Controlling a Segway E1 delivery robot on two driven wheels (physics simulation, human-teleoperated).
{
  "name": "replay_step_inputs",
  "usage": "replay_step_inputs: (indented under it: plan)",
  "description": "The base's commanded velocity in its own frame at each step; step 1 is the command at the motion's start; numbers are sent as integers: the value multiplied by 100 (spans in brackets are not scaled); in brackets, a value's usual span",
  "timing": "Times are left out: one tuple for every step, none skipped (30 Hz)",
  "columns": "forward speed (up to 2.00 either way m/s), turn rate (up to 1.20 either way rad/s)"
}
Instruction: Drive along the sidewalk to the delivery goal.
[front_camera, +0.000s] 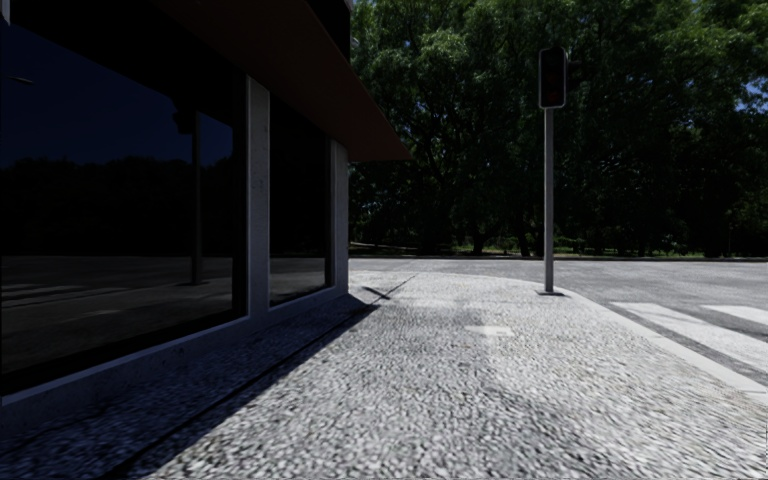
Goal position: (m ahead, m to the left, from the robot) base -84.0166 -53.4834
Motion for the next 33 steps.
replay_step_inputs:
  plan:
    - [110,-4]
    - [110,-4]
    - [110,-4]
    - [110,-4]
    - [110,-4]
    - [110,-4]
    - [110,-12]
    - [110,-24]
    - [110,-24]
    - [110,-32]
    - [110,-35]
    - [110,-36]
    - [110,-37]
    - [109,-37]
    - [109,-37]
    - [109,-37]
    - [109,-37]
    - [109,-42]
    - [109,-45]
    - [109,-45]
    - [109,-47]
    - [109,-47]
    - [108,-47]
    - [108,-47]
    - [108,-47]
    - [108,-47]
    - [107,-47]
    - [107,-48]
    - [107,-49]
    - [107,-49]
    - [107,-50]
    - [107,-50]
    - [107,-50]
